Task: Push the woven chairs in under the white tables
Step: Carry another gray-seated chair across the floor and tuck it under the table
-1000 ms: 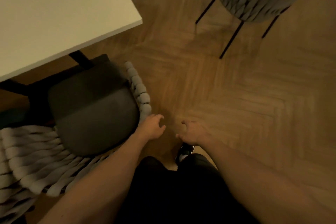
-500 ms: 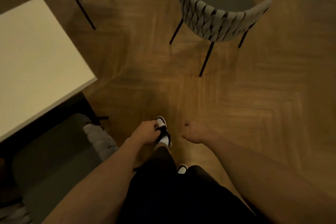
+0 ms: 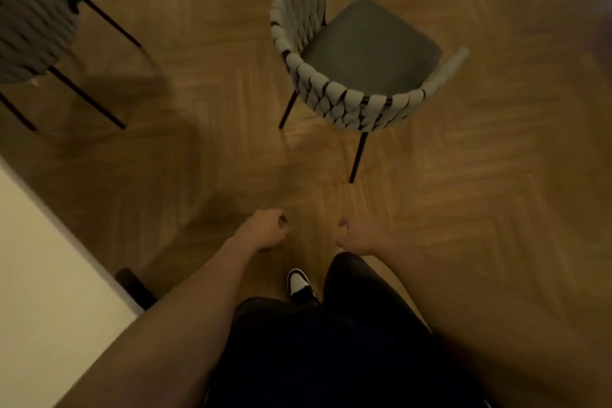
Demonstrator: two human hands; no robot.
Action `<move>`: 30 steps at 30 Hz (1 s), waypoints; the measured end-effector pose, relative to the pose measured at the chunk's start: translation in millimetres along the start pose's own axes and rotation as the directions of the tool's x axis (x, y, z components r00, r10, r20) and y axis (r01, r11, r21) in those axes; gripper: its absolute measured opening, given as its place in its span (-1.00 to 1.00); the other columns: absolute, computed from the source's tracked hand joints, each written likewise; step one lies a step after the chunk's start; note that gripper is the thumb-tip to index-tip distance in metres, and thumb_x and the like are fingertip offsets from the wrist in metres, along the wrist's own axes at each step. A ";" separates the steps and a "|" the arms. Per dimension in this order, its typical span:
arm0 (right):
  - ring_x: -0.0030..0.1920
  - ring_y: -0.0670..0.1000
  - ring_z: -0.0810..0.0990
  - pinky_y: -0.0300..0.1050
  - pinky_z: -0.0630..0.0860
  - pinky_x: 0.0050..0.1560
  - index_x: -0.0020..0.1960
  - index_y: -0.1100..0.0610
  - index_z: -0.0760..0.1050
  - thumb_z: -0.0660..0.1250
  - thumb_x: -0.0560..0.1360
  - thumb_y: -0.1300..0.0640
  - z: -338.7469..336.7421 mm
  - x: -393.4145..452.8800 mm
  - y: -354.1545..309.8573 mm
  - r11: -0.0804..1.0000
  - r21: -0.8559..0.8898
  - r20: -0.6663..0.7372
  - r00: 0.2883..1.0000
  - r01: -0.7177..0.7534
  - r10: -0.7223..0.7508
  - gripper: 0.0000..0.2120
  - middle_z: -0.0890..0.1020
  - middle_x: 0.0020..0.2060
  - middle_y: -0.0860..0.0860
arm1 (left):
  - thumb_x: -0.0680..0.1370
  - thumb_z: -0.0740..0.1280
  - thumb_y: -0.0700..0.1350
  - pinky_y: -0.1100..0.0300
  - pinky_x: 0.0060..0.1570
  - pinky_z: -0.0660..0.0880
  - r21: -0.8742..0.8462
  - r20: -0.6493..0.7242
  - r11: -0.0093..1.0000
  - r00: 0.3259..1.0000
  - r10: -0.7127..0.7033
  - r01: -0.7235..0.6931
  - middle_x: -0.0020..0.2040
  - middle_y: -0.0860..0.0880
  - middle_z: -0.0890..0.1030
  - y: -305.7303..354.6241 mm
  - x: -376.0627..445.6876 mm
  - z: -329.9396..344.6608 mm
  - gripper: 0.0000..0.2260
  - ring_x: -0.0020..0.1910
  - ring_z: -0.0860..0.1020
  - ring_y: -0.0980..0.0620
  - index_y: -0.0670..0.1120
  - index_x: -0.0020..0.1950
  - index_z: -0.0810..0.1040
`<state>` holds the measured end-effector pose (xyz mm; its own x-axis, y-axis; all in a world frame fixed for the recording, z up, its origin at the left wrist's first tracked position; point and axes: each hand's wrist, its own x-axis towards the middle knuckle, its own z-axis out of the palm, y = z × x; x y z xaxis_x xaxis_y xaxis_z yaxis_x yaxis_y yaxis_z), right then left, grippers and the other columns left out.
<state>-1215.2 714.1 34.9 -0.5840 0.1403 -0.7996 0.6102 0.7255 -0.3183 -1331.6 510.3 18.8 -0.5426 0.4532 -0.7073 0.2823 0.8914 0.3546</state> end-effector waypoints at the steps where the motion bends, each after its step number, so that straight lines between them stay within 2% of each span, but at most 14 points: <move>1: 0.22 0.12 0.54 -0.05 0.52 0.19 0.39 0.17 0.44 0.31 0.57 -0.05 -14.6 11.0 -5.2 1.000 0.023 -0.008 1.000 -0.001 0.001 -0.53 0.55 0.27 0.13 | 0.62 0.26 -0.02 0.06 0.17 0.52 0.018 -0.001 1.000 1.000 0.013 -0.013 0.23 -0.11 0.61 3.6 14.2 -17.9 -0.68 0.18 0.56 -0.09 -0.07 0.33 0.54; 4: 0.07 0.05 0.57 -0.15 0.47 -0.03 0.26 0.19 0.52 0.33 0.58 -0.04 -61.1 48.1 -16.2 0.998 0.056 -0.063 0.998 0.016 -0.012 -0.63 0.61 0.16 0.11 | 0.62 0.27 -0.03 0.10 0.16 0.48 0.064 0.008 0.997 0.999 0.047 -0.048 0.23 -0.11 0.61 14.6 61.9 -67.9 -0.68 0.20 0.56 -0.10 -0.08 0.34 0.54; 5: 0.07 0.05 0.58 -0.17 0.45 -0.04 0.24 0.18 0.54 0.34 0.57 -0.05 -75.7 63.6 -17.7 0.998 0.050 -0.096 0.995 0.029 -0.025 -0.64 0.62 0.17 0.10 | 0.61 0.27 -0.02 0.11 0.16 0.47 0.084 0.013 0.995 0.998 0.058 -0.059 0.24 -0.11 0.61 18.2 79.6 -83.3 -0.67 0.21 0.55 -0.10 -0.08 0.34 0.54; 8: 0.20 0.10 0.54 -0.14 0.45 0.05 0.32 0.14 0.51 0.34 0.56 -0.09 -122.9 107.8 -23.3 0.997 0.077 -0.108 0.994 0.011 -0.002 -0.57 0.57 0.22 0.08 | 0.61 0.26 -0.03 0.08 0.20 0.47 0.111 0.028 0.992 0.997 0.065 -0.068 0.26 -0.13 0.59 32.0 133.0 -129.6 -0.66 0.23 0.53 -0.11 -0.08 0.37 0.51; 11: 0.12 0.10 0.58 -0.07 0.54 0.05 0.15 0.09 0.53 0.32 0.55 -0.12 -168.0 145.3 -26.0 0.994 0.104 -0.122 0.992 -0.013 0.026 -0.68 0.60 0.06 0.03 | 0.63 0.24 -0.03 0.06 0.16 0.51 0.126 0.037 0.988 0.995 0.090 -0.094 0.24 -0.11 0.59 50.4 177.9 -172.7 -0.66 0.18 0.54 -0.10 -0.10 0.37 0.50; 14: 0.15 0.10 0.57 -0.07 0.51 0.07 0.26 0.10 0.50 0.32 0.57 -0.11 -206.2 167.0 -30.5 0.995 0.095 -0.188 0.981 -0.032 0.049 -0.63 0.58 0.12 0.04 | 0.63 0.25 -0.04 0.05 0.13 0.53 0.163 0.037 0.979 0.992 0.120 -0.124 0.20 -0.09 0.59 68.7 217.5 -209.0 -0.69 0.12 0.55 -0.06 -0.09 0.34 0.51; 16: 0.11 0.07 0.57 -0.05 0.52 0.03 0.28 0.07 0.48 0.32 0.57 -0.13 -225.9 177.4 -34.1 0.995 0.088 -0.267 0.961 -0.047 0.069 -0.61 0.59 0.09 0.04 | 0.61 0.27 -0.03 0.01 0.14 0.53 0.219 0.036 0.963 0.987 0.156 -0.160 0.20 -0.09 0.58 78.7 241.8 -230.3 -0.69 0.12 0.54 -0.06 -0.08 0.34 0.50; 19: 0.05 0.03 0.53 -0.08 0.49 0.01 0.25 0.04 0.49 0.36 0.52 -0.15 -247.7 193.0 -39.3 0.993 0.100 -0.387 0.917 -0.065 0.099 -0.61 0.56 0.04 -0.02 | 0.59 0.30 0.03 -0.01 0.23 0.47 0.387 0.006 0.888 0.964 0.266 -0.248 0.32 -0.09 0.50 88.2 278.0 -258.6 -0.59 0.27 0.45 -0.10 -0.06 0.41 0.43; 21: 0.20 0.07 0.51 0.00 0.44 0.19 0.31 0.02 0.47 0.38 0.48 -0.17 -256.4 208.3 -41.2 0.995 0.060 -0.427 0.899 -0.082 0.100 -0.53 0.56 0.17 0.00 | 0.56 0.34 0.08 -0.03 0.33 0.40 0.460 -0.017 0.836 0.939 0.345 -0.299 0.40 -0.08 0.42 91.9 301.6 -273.7 -0.47 0.37 0.37 -0.11 -0.03 0.49 0.34; 23: 0.35 0.11 0.44 0.10 0.34 0.36 0.39 -0.01 0.40 0.40 0.44 -0.21 -263.7 224.3 -42.9 0.990 0.008 -0.396 0.909 -0.138 0.130 -0.41 0.52 0.30 -0.01 | 0.52 0.39 0.14 -0.04 0.39 0.34 0.528 -0.002 0.766 0.901 0.434 -0.368 0.43 -0.06 0.40 94.9 327.7 -287.5 -0.39 0.42 0.35 -0.11 0.01 0.51 0.30; 25: 0.40 0.13 0.40 0.15 0.27 0.42 0.44 -0.02 0.34 0.42 0.42 -0.19 -266.8 239.4 -44.2 0.981 0.003 -0.311 0.932 -0.195 0.186 -0.34 0.48 0.36 0.00 | 0.49 0.40 0.20 -0.05 0.42 0.30 0.580 0.090 0.689 0.875 0.476 -0.435 0.45 -0.05 0.40 94.9 352.8 -297.5 -0.34 0.44 0.34 -0.11 0.04 0.51 0.29; 28: 0.39 0.13 0.43 0.21 0.15 0.47 0.46 -0.03 0.32 0.43 0.45 -0.10 -266.2 260.8 -43.1 0.968 -0.002 -0.159 0.956 -0.251 0.248 -0.37 0.49 0.37 0.02 | 0.46 0.40 0.24 -0.09 0.47 0.19 0.668 0.293 0.566 0.870 0.397 -0.483 0.47 -0.07 0.38 92.7 388.7 -307.5 -0.27 0.48 0.28 -0.14 0.06 0.55 0.23; 30: 0.35 0.13 0.47 0.26 0.09 0.48 0.46 -0.06 0.31 0.43 0.47 -0.05 -263.5 271.7 -42.0 0.967 -0.060 -0.113 0.964 -0.249 0.241 -0.40 0.52 0.32 0.03 | 0.47 0.38 0.24 -0.15 0.48 0.13 0.731 0.375 0.459 0.860 0.347 -0.504 0.44 -0.07 0.41 91.6 406.5 -309.3 -0.31 0.46 0.30 -0.15 0.10 0.54 0.25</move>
<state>-1540.6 899.3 -34.8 -0.4766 0.3861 -0.7898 0.7028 0.7071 -0.0784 -1771.0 778.5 -47.1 -0.0720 0.6959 -0.7145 0.9818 0.1758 0.0723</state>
